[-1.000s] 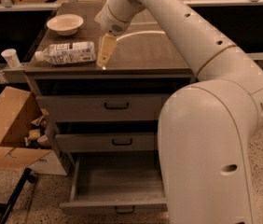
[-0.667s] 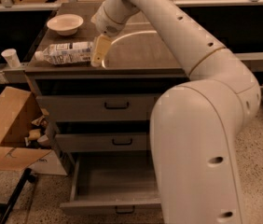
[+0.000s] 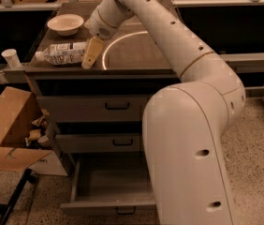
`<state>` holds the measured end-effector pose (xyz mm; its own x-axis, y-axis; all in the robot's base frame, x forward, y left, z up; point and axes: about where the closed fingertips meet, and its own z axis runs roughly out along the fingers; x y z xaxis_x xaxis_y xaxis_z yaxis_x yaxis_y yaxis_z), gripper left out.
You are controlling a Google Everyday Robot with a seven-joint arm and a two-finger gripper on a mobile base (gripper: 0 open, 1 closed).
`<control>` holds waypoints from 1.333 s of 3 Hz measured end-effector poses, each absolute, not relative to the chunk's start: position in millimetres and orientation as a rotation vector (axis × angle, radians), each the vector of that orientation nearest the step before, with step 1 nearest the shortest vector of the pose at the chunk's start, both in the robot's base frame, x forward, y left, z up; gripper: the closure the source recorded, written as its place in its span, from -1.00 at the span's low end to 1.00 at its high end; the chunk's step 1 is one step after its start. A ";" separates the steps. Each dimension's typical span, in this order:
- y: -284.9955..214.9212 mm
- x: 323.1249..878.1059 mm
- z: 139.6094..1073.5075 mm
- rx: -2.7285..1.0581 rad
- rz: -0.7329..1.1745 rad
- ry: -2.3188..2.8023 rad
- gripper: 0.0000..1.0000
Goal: Place blue plastic bottle into bottom drawer
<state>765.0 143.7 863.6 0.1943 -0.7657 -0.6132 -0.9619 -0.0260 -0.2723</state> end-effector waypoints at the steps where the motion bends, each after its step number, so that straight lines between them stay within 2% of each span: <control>1: 150.6 764.5 855.5 -1.833 0.440 1.634 -0.68; 4: 157.3 765.3 851.8 -1.829 0.484 1.641 0.72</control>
Offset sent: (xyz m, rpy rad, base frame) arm 0.0058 0.0078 -0.0054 0.0277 0.0723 -0.0006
